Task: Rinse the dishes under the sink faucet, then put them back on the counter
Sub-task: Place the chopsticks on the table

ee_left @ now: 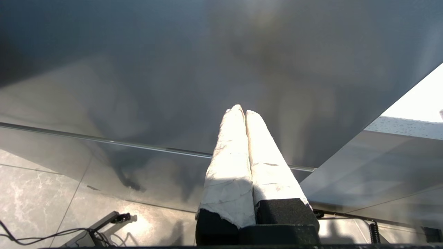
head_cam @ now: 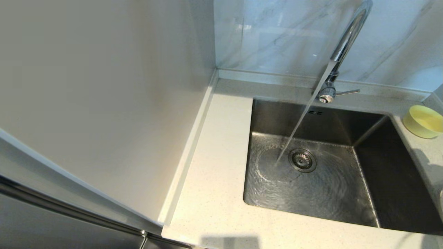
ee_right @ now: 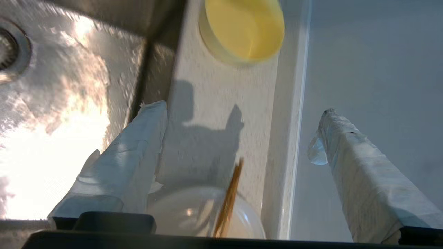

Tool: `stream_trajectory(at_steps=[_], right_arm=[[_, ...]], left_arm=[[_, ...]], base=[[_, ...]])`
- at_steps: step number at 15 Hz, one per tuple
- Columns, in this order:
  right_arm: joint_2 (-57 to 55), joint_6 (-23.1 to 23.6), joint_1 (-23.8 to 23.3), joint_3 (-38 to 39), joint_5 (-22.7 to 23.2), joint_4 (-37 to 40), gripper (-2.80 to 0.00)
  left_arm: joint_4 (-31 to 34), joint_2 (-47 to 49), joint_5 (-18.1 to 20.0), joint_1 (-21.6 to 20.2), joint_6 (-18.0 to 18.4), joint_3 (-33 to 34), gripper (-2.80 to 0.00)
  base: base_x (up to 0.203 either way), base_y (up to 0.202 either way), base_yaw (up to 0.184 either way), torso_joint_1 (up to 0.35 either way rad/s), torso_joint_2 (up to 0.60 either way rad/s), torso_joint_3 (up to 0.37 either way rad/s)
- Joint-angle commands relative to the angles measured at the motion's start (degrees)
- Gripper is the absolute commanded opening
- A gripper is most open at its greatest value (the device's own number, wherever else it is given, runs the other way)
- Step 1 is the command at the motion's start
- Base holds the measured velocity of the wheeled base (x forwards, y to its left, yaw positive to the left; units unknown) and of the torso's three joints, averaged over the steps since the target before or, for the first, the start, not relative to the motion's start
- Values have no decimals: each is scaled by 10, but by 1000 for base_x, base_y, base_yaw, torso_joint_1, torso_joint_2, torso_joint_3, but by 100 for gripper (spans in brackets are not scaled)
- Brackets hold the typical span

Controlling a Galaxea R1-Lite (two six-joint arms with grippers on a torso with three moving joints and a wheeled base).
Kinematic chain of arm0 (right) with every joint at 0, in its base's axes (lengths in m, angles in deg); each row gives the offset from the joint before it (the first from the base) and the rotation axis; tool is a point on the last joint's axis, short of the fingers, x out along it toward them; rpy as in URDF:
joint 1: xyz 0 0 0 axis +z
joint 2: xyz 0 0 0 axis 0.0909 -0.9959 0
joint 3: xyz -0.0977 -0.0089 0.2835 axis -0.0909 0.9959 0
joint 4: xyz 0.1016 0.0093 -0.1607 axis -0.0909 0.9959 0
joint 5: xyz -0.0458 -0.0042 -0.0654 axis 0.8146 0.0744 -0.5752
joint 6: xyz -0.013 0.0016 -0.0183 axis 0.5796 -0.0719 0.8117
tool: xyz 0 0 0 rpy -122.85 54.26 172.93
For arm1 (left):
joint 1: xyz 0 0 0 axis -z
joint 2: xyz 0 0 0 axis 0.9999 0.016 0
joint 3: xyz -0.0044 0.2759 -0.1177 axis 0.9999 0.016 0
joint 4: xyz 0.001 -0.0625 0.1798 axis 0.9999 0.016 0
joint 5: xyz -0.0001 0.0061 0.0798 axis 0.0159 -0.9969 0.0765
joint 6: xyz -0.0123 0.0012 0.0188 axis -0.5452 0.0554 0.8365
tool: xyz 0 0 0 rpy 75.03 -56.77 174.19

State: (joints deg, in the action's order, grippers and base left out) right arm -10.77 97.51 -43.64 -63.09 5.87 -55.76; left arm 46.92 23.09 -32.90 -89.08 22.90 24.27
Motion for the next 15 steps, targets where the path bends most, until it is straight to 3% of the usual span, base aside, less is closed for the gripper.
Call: stream_trajectory(at_steps=[1,7,11,15], right_arm=[[1,-2,18,-18,1,-2,0],[-5,-52,124,-39,-26,-18,0],[-78,-146,207,-106,-154,-15,0],[-168,-140,212,-188,-235,-15,0]], left_arm=[[0,0,0,0,0,1,-280],[0,0,0,0,0,1,-280],[0,0,0,0,0,1,-280],[0,0,0,0,0,0,-280]], base=[[0,0,0,0,0,0],[0,0,0,0,0,0],[0,0,0,0,0,0],[0,0,0,0,0,0]])
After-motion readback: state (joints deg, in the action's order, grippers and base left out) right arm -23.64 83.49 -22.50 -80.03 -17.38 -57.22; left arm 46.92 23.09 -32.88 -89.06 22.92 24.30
